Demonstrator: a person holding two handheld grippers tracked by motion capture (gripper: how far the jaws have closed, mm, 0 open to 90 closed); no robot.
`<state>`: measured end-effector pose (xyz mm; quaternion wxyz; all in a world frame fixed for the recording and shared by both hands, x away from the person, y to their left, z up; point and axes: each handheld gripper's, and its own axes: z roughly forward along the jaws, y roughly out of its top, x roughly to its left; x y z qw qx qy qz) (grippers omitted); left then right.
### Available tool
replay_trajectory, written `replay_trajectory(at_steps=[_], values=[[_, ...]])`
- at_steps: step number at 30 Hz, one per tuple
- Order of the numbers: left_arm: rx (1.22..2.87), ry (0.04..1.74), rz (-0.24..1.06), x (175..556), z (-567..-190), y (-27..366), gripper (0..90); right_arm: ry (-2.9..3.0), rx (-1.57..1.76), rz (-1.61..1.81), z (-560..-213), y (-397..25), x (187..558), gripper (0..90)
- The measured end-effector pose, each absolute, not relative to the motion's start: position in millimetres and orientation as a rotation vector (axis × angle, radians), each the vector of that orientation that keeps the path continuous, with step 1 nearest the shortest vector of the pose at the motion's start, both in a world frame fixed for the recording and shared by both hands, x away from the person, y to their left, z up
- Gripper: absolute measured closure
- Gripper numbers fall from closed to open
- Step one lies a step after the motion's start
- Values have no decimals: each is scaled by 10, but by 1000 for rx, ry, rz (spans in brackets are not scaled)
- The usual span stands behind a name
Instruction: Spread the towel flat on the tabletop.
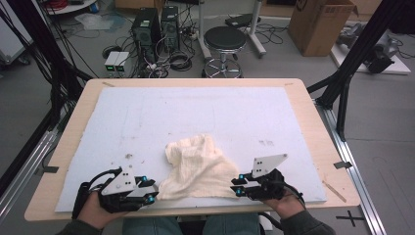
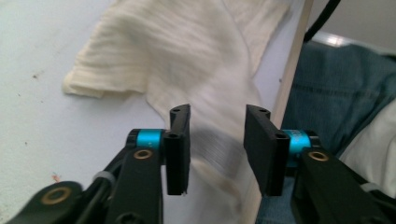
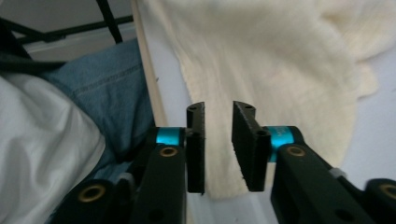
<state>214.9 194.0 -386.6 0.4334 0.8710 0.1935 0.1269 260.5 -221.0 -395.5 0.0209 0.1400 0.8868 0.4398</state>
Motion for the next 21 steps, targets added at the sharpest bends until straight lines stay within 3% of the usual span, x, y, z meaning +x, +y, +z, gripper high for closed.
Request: replay_trajectory(at_steps=[5,11,16,21], values=[[2115,547,343,2407,-3848,1893,550,2672,536,1375,-3907,-2215,2893,650],[2030,672,363,2908,-3930,1670,560,2604,704,1358,-3988,-2161,3429,656],[1976,817,390,3318,-4005,1527,616,2606,824,1349,-4135,-2073,3783,648],[2058,904,361,3546,-4155,1431,660,2651,852,1328,-4268,-1959,3902,644]])
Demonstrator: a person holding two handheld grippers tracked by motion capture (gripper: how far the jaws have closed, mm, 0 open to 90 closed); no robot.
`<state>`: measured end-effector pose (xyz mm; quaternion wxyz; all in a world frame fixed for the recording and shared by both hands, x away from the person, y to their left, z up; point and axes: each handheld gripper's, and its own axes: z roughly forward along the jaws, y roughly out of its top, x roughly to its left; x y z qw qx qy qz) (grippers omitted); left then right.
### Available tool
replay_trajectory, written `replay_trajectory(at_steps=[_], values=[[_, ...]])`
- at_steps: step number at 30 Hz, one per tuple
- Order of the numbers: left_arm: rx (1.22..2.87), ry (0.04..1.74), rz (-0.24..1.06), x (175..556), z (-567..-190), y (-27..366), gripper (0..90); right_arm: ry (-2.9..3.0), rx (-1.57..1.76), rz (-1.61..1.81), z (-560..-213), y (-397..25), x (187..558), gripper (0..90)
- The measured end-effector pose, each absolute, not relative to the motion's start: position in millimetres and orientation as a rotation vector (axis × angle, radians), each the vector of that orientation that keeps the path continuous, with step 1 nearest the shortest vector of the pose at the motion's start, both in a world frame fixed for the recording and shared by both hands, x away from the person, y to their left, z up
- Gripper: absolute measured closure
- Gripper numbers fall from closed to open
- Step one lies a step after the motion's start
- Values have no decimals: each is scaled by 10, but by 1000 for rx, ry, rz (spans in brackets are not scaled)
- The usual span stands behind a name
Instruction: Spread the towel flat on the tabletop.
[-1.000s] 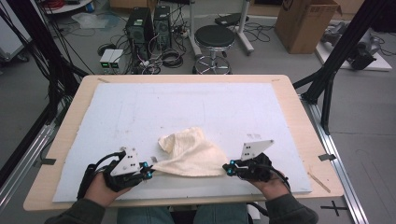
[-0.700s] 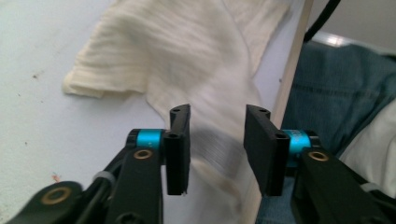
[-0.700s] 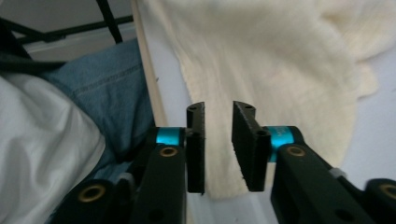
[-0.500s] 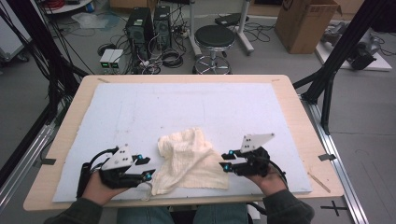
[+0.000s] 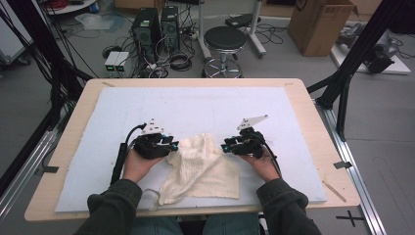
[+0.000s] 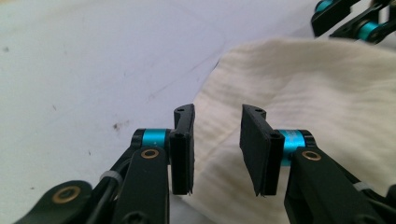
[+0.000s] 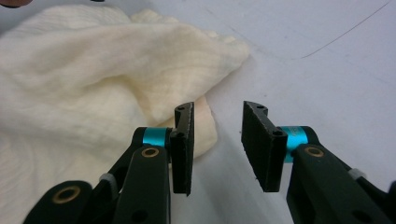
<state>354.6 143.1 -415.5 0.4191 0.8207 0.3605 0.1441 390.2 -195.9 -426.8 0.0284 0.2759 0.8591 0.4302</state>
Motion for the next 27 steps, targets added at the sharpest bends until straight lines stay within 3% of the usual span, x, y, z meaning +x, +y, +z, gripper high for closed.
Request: replay_trajectory(at_steps=[6,12,27], values=[[2192,901,366,3554,-4278,1370,677,2722,823,1248,-4383,-1773,3921,682],[2216,908,368,3564,-4321,1373,688,2745,774,1176,-4385,-1698,3888,852],[2190,919,377,3560,-4322,1404,663,2491,959,1092,-3954,-2303,3965,851]])
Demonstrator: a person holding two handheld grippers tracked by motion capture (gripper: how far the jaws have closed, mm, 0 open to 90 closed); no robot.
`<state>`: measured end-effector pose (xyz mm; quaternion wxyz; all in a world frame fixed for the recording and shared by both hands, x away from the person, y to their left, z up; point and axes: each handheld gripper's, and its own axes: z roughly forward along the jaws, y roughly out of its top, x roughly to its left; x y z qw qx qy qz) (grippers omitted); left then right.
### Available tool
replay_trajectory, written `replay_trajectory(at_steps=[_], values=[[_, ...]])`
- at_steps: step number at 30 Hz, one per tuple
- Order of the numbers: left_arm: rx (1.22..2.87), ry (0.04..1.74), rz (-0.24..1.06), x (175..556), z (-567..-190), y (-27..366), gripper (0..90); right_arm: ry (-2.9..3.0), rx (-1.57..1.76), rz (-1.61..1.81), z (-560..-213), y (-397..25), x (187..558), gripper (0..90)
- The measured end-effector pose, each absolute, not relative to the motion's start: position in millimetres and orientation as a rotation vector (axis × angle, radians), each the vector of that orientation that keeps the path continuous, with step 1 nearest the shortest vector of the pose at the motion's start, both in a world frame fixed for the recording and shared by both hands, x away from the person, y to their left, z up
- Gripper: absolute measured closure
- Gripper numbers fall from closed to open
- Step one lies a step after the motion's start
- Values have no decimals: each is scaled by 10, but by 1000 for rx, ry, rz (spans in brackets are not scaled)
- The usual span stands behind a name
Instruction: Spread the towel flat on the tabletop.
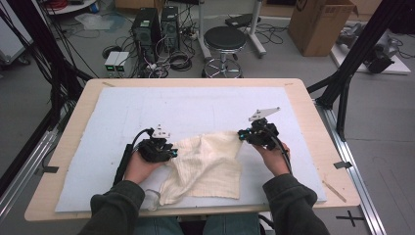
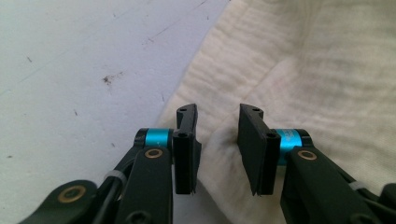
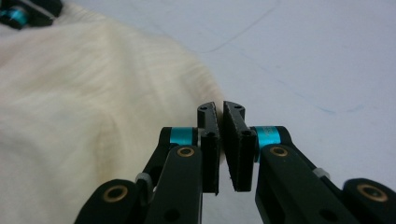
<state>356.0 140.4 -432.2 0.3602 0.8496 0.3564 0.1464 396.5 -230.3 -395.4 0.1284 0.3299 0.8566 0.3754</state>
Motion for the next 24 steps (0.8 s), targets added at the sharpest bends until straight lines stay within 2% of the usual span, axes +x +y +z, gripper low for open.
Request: replay_trajectory(at_steps=[5,12,19,24], values=[[2099,978,411,3578,-4243,1527,627,2521,970,1038,-4092,-2245,4068,846],[2104,1076,387,3638,-4296,1627,607,2555,969,995,-4187,-2161,4125,841],[2114,1068,350,3655,-4335,1572,658,2564,978,999,-4217,-2160,4133,837],[1992,1111,331,3688,-4269,1701,663,2558,977,1010,-4214,-2173,4141,837]])
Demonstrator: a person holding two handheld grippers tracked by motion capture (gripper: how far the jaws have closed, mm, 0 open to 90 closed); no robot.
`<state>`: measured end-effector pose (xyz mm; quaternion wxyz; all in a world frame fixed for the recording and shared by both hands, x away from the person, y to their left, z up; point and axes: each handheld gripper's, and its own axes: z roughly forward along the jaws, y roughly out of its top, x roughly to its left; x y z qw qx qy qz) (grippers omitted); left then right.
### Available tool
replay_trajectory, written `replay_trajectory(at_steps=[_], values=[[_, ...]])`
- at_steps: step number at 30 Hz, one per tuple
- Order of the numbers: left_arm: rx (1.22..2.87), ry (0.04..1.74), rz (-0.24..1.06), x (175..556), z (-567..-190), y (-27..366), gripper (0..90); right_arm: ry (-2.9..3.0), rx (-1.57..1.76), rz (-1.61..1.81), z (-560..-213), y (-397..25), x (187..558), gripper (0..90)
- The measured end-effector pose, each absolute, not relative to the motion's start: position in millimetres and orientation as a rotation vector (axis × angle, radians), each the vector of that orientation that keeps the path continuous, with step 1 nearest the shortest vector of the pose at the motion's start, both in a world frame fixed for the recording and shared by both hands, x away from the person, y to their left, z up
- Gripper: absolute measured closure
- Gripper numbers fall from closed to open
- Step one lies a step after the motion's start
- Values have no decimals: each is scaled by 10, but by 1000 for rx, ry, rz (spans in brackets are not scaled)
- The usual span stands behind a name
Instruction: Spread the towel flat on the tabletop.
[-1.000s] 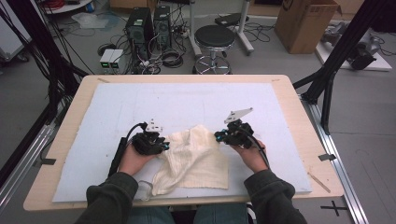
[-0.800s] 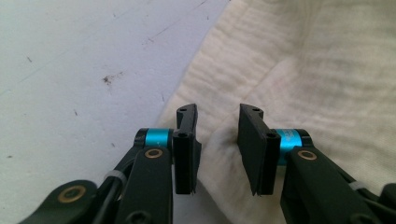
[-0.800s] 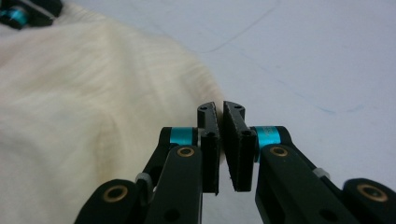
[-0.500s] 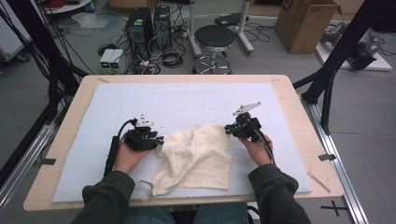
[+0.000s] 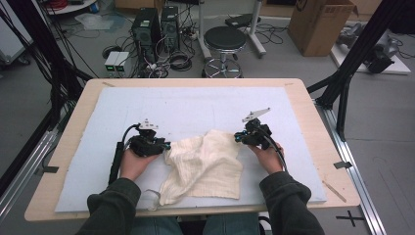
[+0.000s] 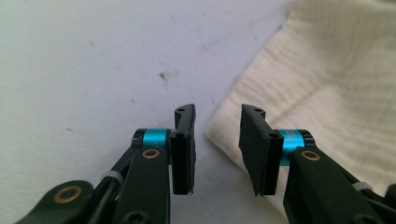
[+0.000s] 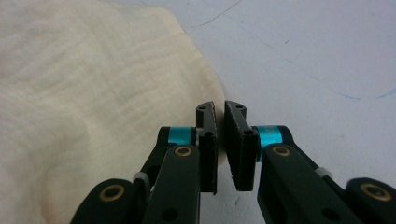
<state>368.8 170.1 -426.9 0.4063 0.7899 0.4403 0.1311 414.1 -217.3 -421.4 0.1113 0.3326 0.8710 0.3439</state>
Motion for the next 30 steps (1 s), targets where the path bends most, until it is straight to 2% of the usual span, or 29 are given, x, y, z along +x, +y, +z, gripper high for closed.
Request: replay_trajectory(at_steps=[4,10,16,20,25,30], values=[[1983,1120,312,3708,-4280,1696,680,2552,977,1019,-4215,-2173,4148,837],[2073,1094,291,3704,-4357,1586,683,2545,984,1047,-4217,-2181,4149,837],[2104,1074,347,3679,-4365,1556,740,2540,999,1086,-4260,-2202,4117,837],[2117,1038,352,3666,-4366,1524,862,2538,1019,1120,-4315,-2244,4102,837],[2113,1031,379,3643,-4325,1552,874,2554,988,1141,-4287,-2204,4064,838],[2053,1034,463,3632,-4155,1711,877,2553,908,1164,-4125,-2182,3984,844]])
